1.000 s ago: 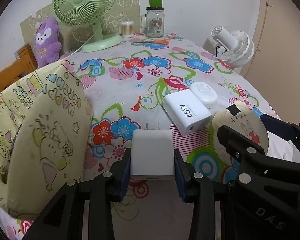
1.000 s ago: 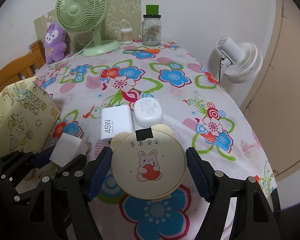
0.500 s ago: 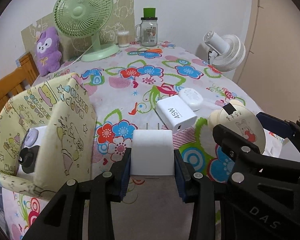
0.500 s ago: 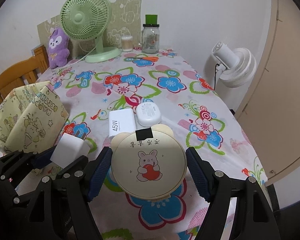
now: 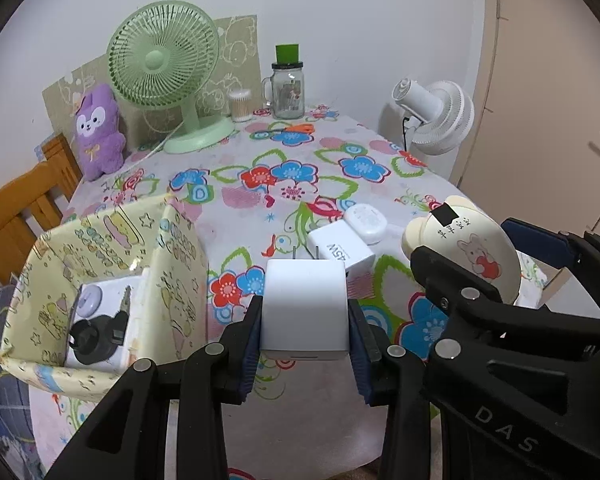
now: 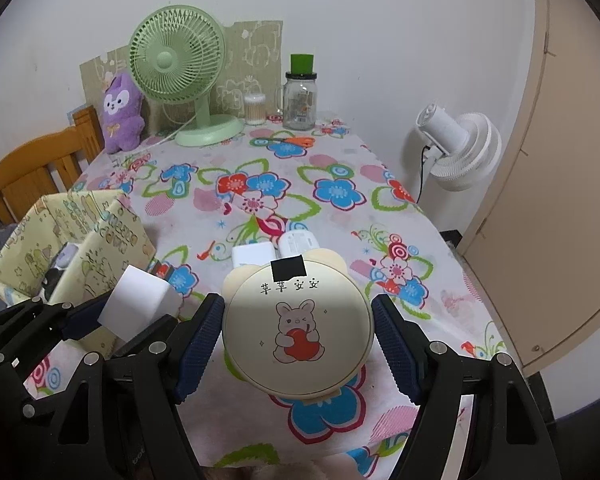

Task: Organize rigid objects
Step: 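Carry the white cube with the left tool while the right tool carries the compact to the box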

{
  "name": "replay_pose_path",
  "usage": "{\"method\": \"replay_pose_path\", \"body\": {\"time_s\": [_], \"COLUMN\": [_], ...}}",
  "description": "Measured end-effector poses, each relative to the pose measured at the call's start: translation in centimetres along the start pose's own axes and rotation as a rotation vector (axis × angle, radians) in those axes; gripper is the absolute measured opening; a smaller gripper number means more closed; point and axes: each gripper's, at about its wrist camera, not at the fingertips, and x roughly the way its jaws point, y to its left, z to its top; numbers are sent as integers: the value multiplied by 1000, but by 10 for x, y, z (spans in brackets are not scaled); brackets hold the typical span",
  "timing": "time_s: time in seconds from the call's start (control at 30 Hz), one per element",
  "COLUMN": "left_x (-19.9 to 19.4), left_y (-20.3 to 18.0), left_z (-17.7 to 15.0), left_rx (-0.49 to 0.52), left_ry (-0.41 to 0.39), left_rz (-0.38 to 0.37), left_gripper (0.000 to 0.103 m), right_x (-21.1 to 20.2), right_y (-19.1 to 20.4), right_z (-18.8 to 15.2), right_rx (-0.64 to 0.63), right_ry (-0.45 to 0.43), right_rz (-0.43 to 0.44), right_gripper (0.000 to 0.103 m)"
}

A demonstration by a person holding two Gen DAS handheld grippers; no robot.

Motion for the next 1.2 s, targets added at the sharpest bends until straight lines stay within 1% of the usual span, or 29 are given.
{"method": "replay_pose_path", "body": {"time_s": [0.17, 0.33, 0.63, 1.2], "left_x": [-9, -16, -24, -17], "left_y": [3, 11, 31, 78], "left_z": [6, 12, 18, 19], "left_rx": [13, 5, 1, -37], "left_ry": [-16, -26, -51, -38], "left_rz": [-4, -3, 32, 68], "left_gripper": [40, 40, 40, 40], "right_x": [-10, -18, -23, -8], "right_y": [4, 11, 32, 79], "right_z": [8, 16, 31, 49], "right_rx": [4, -2, -34, -87], "right_ry": [-13, -31, -59, -53], "right_rz": [-4, -3, 12, 36], "right_gripper": [77, 77, 77, 77]}}
